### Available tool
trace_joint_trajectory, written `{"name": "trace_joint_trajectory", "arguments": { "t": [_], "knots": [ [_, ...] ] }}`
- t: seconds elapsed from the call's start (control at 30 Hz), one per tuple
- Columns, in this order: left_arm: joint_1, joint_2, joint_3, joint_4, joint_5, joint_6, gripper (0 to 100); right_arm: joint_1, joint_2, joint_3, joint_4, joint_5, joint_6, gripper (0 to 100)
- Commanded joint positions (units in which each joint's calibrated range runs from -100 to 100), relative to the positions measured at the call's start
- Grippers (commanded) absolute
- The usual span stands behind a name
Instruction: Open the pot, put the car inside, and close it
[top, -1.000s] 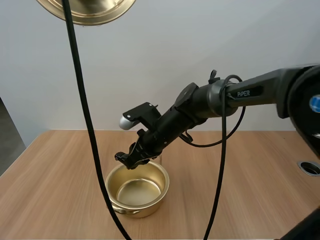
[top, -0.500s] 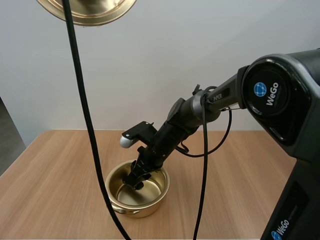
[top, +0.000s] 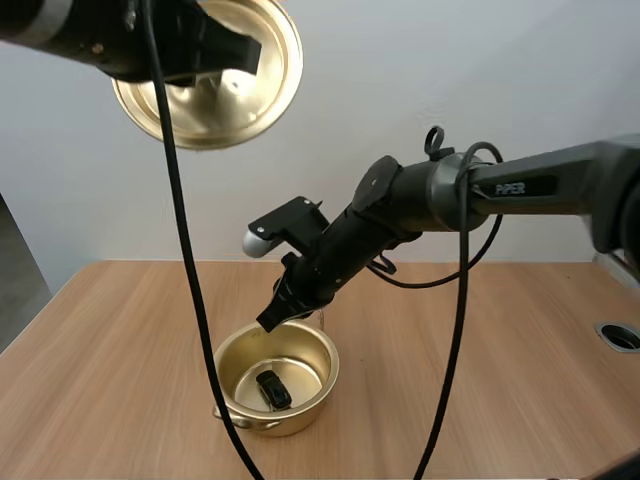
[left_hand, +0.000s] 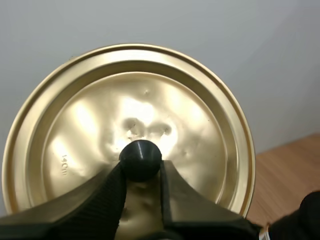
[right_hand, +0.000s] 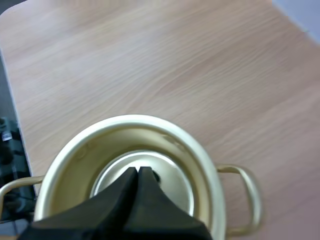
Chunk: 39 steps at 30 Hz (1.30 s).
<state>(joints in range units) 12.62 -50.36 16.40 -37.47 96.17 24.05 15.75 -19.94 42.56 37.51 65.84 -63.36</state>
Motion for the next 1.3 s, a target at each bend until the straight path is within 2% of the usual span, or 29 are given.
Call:
{"name": "trace_joint_trajectory", "arguments": {
  "t": [0.0,0.1,0.13,0.17,0.3,0.37,0.63,0.8,0.97,1.1,1.27],
  "knots": [
    [0.02,1.28,4.18,-0.03,1.90,0.28,0,0.01,-9.65,0.06,-17.02,-6.36,12.95,0],
    [0.02,2.85,8.41,-0.24,2.91,1.14,0,0.01,-13.37,0.06,-26.51,-6.59,20.56,0],
    [0.02,3.91,11.15,-0.49,2.91,1.75,0,0.01,-16.11,0.06,-34.79,-4.78,27.49,0],
    [0.02,4.46,12.83,-0.49,3.07,2.49,0,0.01,-17.24,0.06,-38.63,-4.00,29.78,0],
    [-0.05,6.45,19.42,-0.49,3.81,5.90,0,0.01,-21.95,0.86,-52.25,-1.85,40.28,0],
    [-0.05,7.11,22.68,-1.07,3.83,8.10,0,-0.15,-24.20,1.48,-56.23,-1.45,43.00,0],
    [-0.05,7.80,33.42,-3.01,2.49,13.79,0,-4.32,-29.69,2.97,-57.21,0.10,43.92,0],
    [-0.05,9.84,40.37,-3.13,-2.19,16.75,0,-7.07,-33.21,2.97,-55.40,0.10,44.31,0],
    [-0.21,11.48,44.48,-4.68,-4.04,20.66,0,-8.10,-35.18,2.97,-54.89,0.32,44.31,0],
    [-1.24,12.36,46.45,-3.58,-8.19,20.85,0,-8.36,-35.30,2.97,-54.54,0.75,44.31,0],
    [-3.47,13.09,47.43,-2.58,-8.52,21.53,0,-8.36,-35.30,2.97,-54.54,0.75,44.31,0]
  ]
}}
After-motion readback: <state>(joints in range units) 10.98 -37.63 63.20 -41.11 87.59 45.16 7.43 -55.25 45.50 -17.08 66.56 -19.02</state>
